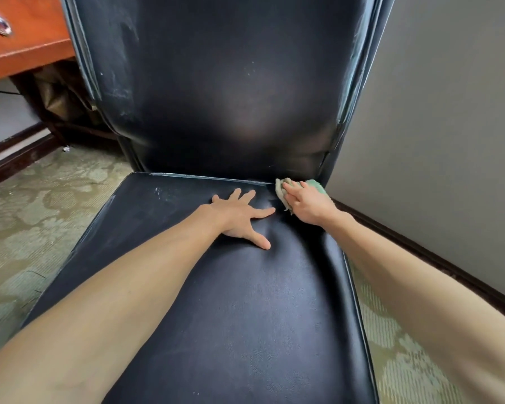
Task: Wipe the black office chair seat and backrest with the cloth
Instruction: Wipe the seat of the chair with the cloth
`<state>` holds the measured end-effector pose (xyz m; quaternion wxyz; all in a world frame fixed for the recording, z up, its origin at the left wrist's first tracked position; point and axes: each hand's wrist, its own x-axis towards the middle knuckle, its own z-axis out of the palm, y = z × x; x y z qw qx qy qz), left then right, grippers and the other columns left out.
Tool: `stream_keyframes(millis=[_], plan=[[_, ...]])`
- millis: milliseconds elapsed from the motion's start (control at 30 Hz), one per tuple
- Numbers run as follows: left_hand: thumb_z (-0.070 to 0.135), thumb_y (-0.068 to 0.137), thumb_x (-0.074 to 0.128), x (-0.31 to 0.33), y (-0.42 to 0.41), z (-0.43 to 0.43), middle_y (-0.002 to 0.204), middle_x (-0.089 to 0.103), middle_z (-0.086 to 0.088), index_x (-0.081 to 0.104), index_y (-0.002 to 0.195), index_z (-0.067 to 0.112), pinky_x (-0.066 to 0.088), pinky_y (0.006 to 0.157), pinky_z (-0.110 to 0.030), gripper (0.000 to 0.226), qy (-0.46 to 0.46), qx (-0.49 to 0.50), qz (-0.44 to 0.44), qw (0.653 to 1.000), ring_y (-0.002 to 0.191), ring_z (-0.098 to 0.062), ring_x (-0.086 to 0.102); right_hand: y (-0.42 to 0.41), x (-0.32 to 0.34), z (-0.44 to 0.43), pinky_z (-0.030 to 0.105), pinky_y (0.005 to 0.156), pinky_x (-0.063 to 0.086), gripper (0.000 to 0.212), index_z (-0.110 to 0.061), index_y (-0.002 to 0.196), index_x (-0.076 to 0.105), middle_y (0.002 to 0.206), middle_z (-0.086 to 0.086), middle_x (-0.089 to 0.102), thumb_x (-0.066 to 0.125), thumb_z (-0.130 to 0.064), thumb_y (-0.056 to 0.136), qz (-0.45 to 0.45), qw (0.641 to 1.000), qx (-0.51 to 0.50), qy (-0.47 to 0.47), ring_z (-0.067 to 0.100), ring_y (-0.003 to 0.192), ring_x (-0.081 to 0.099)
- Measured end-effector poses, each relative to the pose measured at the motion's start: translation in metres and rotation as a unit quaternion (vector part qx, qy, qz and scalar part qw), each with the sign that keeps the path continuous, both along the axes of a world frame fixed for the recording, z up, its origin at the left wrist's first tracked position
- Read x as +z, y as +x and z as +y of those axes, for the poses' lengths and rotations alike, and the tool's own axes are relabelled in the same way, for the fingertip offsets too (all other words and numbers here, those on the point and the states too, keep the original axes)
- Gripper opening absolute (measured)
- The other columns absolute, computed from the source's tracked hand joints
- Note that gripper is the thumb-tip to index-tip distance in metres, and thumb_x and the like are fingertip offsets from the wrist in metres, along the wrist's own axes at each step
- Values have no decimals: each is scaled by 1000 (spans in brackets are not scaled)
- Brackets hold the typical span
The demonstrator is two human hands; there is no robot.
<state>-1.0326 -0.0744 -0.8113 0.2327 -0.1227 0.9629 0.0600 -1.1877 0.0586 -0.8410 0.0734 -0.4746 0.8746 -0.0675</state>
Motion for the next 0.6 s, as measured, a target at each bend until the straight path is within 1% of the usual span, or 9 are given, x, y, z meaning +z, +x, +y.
stream_keyframes(millis=[67, 133, 233, 300, 400, 433, 500, 567, 600], plan=[[81, 73, 54, -1, 0, -2, 163, -14, -1, 3, 147, 58, 2, 113, -68, 93, -2, 0, 3, 1000, 148, -29, -18, 8, 5, -8, 31, 117, 10, 48, -17, 152, 23, 160, -1, 18, 25, -28, 105, -22, 1000, -4, 5, 25, 145, 19], [84, 71, 54, -2, 1, -3, 163, -14, 0, 3, 146, 60, 3, 113, -68, 94, -3, 8, 7, 1000, 148, -28, -18, 13, 4, -12, 33, 119, 6, 49, -21, 153, 20, 161, -3, 14, 25, -30, 105, -37, 999, -5, 1, 24, 147, 14], [87, 68, 52, -1, 6, 0, 164, -12, 3, 1, 147, 60, 7, 112, -68, 98, -11, 33, 17, 999, 149, -26, -15, 11, 0, -6, 37, 119, 14, 52, -23, 152, 23, 160, -4, 20, 28, -35, 102, -17, 1000, -9, -9, 23, 144, 21], [88, 68, 51, 5, 13, -2, 163, -14, 4, -1, 148, 56, 7, 112, -68, 101, -9, 53, 10, 998, 149, -26, -15, 5, 2, 4, 37, 117, 18, 54, -19, 151, 26, 158, 0, 25, 26, -36, 100, 8, 1000, -11, 2, 24, 139, 28], [88, 68, 51, 19, 21, -18, 162, -21, 2, -4, 149, 53, 0, 112, -70, 105, -30, 65, -16, 997, 148, -30, -17, -6, 0, 22, 39, 113, 23, 75, -8, 147, 32, 155, 10, 30, 3, -45, 90, 53, 998, -10, 21, 30, 134, 35], [88, 67, 51, 22, 23, -26, 161, -23, 1, -5, 149, 53, -2, 111, -71, 106, -43, 71, -28, 996, 148, -31, -18, -8, -3, 25, 40, 111, 25, 78, -6, 145, 34, 154, 12, 32, -1, -46, 87, 62, 998, -13, 28, 31, 132, 37], [89, 67, 51, 25, 27, -38, 161, -24, 1, -8, 148, 54, -3, 110, -71, 106, -52, 86, -51, 994, 148, -32, -19, -5, -2, 23, 43, 108, 28, 63, -7, 140, 40, 149, 13, 38, 11, -39, 94, 55, 997, -36, 31, 33, 126, 42], [90, 66, 49, 19, 30, -43, 161, -23, 3, -10, 147, 57, 0, 112, -70, 105, -35, 95, -58, 993, 148, -32, -19, 0, -1, 17, 43, 104, 32, 40, -10, 132, 45, 140, 12, 47, 29, -27, 99, 57, 997, -43, 17, 33, 117, 47], [91, 65, 49, 14, 31, -44, 161, -22, 3, -10, 146, 57, 3, 113, -69, 105, -27, 96, -54, 994, 148, -31, -19, 2, 0, 14, 42, 103, 31, 35, -11, 129, 46, 137, 10, 49, 33, -24, 99, 65, 997, -36, 10, 33, 117, 47]])
